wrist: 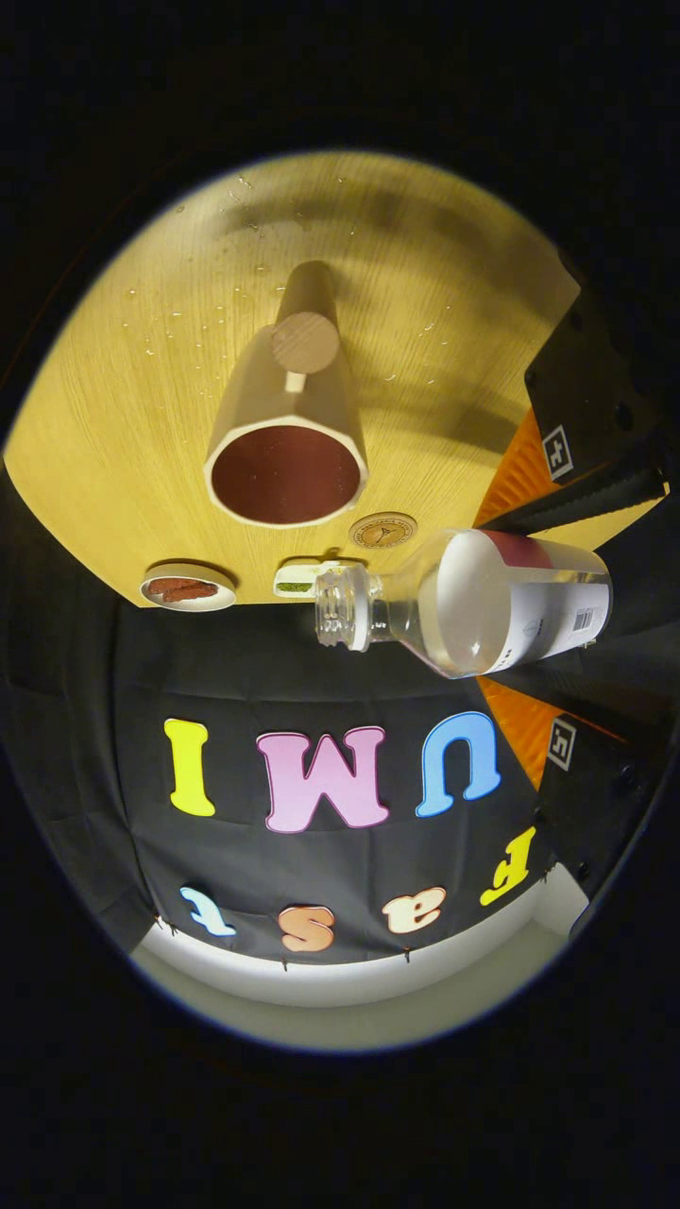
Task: Take the bottle from table, then pour the juice into the cup, finally place the bottle on the coaster
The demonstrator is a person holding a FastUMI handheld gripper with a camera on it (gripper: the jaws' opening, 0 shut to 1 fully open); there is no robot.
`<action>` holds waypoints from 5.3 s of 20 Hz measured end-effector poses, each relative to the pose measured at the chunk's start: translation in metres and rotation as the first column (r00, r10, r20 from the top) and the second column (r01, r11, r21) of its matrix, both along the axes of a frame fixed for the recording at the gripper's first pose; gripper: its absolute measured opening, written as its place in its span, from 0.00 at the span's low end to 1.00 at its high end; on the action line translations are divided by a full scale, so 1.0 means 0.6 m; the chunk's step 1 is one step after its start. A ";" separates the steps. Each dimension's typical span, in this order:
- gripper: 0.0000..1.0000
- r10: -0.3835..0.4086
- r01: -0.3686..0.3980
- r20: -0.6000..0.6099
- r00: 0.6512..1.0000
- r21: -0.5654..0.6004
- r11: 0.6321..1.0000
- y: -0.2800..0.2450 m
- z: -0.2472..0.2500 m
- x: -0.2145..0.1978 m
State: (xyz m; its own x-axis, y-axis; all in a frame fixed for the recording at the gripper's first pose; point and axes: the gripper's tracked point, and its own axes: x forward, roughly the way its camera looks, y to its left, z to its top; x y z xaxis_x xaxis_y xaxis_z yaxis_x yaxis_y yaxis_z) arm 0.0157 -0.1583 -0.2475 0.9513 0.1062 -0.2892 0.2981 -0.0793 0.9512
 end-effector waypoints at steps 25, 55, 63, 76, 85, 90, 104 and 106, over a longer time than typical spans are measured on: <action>0.76 -0.056 0.064 -0.036 0.998 0.263 0.963 0.009 -0.001 0.022; 0.75 -0.124 0.125 -0.025 0.992 0.348 0.929 -0.020 0.023 0.033; 0.76 -0.150 0.146 -0.018 0.988 0.380 0.913 -0.029 0.035 0.043; 0.76 -0.213 0.199 -0.020 0.977 0.450 0.870 -0.049 0.041 0.053; 0.76 -0.253 0.229 -0.026 0.967 0.518 0.824 -0.053 0.051 0.057; 0.76 -0.284 0.249 -0.026 0.959 0.558 0.791 -0.058 0.060 0.054; 0.76 -0.534 0.400 -0.025 0.845 0.693 0.600 -0.140 0.086 0.051; 0.76 -0.543 0.404 -0.023 0.839 0.696 0.594 -0.140 0.091 0.052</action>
State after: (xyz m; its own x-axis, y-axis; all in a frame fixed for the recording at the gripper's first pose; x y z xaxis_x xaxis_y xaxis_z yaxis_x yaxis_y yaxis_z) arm 0.0470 -0.2421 -0.1932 0.9466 -0.2821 -0.1560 -0.1282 -0.7735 0.6207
